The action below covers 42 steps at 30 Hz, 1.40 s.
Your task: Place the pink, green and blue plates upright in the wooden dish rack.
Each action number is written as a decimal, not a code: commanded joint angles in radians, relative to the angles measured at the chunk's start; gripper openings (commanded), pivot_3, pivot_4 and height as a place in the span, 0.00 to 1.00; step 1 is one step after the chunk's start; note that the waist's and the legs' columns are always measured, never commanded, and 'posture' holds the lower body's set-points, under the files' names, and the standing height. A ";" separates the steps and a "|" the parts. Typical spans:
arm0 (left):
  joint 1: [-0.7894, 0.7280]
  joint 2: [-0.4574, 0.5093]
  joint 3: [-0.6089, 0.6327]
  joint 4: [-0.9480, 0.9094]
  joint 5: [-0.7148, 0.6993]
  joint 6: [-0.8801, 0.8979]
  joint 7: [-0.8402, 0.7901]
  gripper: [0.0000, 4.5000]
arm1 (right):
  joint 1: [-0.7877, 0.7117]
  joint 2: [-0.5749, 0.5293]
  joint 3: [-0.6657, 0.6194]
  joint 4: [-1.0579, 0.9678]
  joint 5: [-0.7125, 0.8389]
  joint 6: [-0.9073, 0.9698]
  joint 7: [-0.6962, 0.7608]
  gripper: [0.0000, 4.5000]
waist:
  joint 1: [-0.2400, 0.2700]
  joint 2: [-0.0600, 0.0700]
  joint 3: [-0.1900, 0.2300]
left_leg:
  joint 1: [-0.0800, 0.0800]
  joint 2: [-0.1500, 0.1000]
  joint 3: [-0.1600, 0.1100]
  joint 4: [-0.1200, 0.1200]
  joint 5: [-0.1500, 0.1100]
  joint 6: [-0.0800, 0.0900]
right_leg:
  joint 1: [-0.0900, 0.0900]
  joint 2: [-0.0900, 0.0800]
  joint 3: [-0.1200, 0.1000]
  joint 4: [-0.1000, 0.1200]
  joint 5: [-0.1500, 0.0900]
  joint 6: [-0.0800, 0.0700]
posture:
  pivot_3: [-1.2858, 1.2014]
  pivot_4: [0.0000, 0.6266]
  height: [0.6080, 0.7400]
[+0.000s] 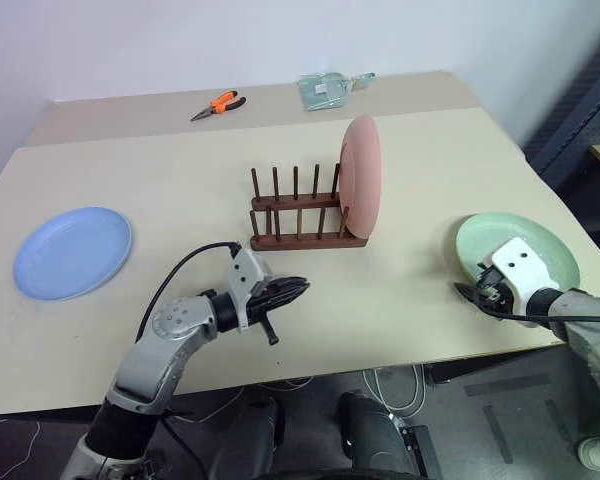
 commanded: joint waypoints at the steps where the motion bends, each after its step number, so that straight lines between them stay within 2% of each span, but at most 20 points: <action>1: -0.012 0.003 0.004 -0.013 -0.005 -0.025 -0.014 0.05 | -0.026 0.014 -0.009 -0.012 -0.050 0.013 -0.034 0.19 | 0.004 0.000 0.000 | 0.000 0.000 0.000 0.000 0.000 0.000 | 0.000 0.000 0.000 0.000 0.000 0.000 | 0.52 0.24 0.99; 2: -0.011 0.006 0.006 -0.012 -0.003 -0.026 -0.017 0.05 | -0.032 0.016 -0.013 -0.023 -0.054 0.017 -0.035 0.07 | 0.005 0.000 0.000 | 0.000 0.000 0.000 0.000 0.000 0.000 | 0.000 0.000 0.000 0.000 0.000 0.000 | 0.52 0.24 0.99; 3: -0.010 0.008 0.006 -0.012 -0.002 -0.027 -0.018 0.05 | -0.035 0.018 -0.017 -0.031 -0.057 0.021 -0.034 0.02 | 0.005 0.000 0.000 | 0.000 0.000 0.000 0.000 0.000 0.000 | 0.000 0.000 0.000 0.000 0.000 0.000 | 0.52 0.24 0.99; 6: -0.008 0.011 0.010 -0.010 0.000 -0.030 -0.020 0.05 | -0.057 0.011 -0.033 -0.051 -0.091 -0.041 -0.034 0.02 | 0.004 0.000 0.000 | 0.000 0.000 0.000 0.000 0.000 0.000 | 0.000 0.000 0.000 0.000 0.000 0.000 | 0.52 0.24 0.99; 9: -0.004 0.010 0.038 -0.007 -0.003 -0.032 -0.002 0.05 | -0.202 0.024 -0.101 -0.087 -0.086 -0.139 -0.065 0.02 | -0.004 0.002 0.003 | 0.000 0.000 0.000 0.000 0.000 0.000 | 0.000 0.000 0.000 0.000 0.000 0.000 | 0.52 0.24 0.99; 10: -0.004 0.009 0.049 0.000 0.003 -0.048 0.006 0.05 | -0.293 0.051 -0.135 -0.114 -0.026 -0.140 -0.068 0.02 | -0.008 0.003 0.004 | 0.000 0.000 0.001 0.000 0.000 0.000 | 0.000 0.000 0.000 0.000 0.000 0.001 | 0.52 0.24 0.99; 11: -0.006 0.005 0.061 0.015 0.013 -0.067 0.019 0.05 | -0.405 0.100 -0.170 -0.148 0.080 -0.117 -0.078 0.02 | -0.018 0.004 0.005 | 0.000 0.000 0.001 0.000 0.000 0.000 | 0.000 0.000 0.000 0.000 0.000 0.001 | 0.52 0.24 0.99; 13: -0.012 -0.004 0.088 0.051 0.032 -0.110 0.048 0.05 | -0.619 0.238 -0.253 -0.223 0.393 -0.028 -0.141 0.02 | -0.025 0.004 0.007 | 0.001 0.001 0.000 0.000 0.000 0.000 | -0.001 0.001 0.000 0.001 0.001 0.001 | 0.52 0.24 0.99; 14: -0.015 -0.007 0.099 0.064 0.036 -0.126 0.058 0.05 | -0.669 0.289 -0.284 -0.252 0.541 0.014 -0.168 0.02 | -0.024 0.003 0.007 | 0.001 0.002 0.000 -0.001 0.000 0.000 | -0.001 0.001 0.000 0.001 0.001 0.001 | 0.52 0.24 0.99; 18: -0.008 -0.012 0.173 0.109 0.029 -0.193 0.089 0.05 | -0.740 0.456 -0.284 -0.334 1.073 0.060 -0.347 0.02 | 0.000 -0.009 0.002 | 0.000 0.004 -0.011 -0.004 -0.002 -0.002 | 0.000 0.003 -0.010 0.001 0.004 0.001 | 0.52 0.24 0.99; 21: 0.016 0.012 0.223 0.127 0.015 -0.221 0.071 0.05 | -0.713 0.564 -0.190 -0.356 1.266 0.044 -0.472 0.02 | 0.001 -0.007 0.003 | -0.001 0.002 -0.007 -0.003 -0.003 -0.004 | -0.002 0.000 -0.007 0.000 0.003 0.000 | 0.52 0.24 0.99; 26: 0.065 0.056 0.277 0.115 -0.006 -0.226 0.038 0.05 | -0.651 0.715 -0.039 -0.297 1.330 0.024 -0.644 0.02 | -0.004 -0.006 0.004 | -0.001 0.001 -0.004 -0.001 -0.004 -0.003 | -0.003 0.000 -0.002 0.000 0.002 -0.003 | 0.52 0.24 0.99; 30: 0.086 0.062 0.286 0.102 -0.003 -0.223 0.047 0.05 | -0.637 0.774 0.046 -0.226 1.270 0.033 -0.716 0.02 | -0.011 -0.005 0.004 | 0.000 0.002 -0.004 -0.002 -0.004 -0.003 | -0.003 0.001 -0.002 0.001 0.002 -0.002 | 0.52 0.24 0.99; 42: 0.114 0.031 0.252 0.032 -0.018 -0.184 0.062 0.05 | -0.669 0.819 0.061 -0.091 1.141 0.034 -0.766 0.02 | -0.022 -0.005 0.004 | 0.000 0.002 -0.003 -0.002 -0.004 -0.003 | -0.004 0.002 -0.002 0.002 0.003 0.001 | 0.52 0.24 0.99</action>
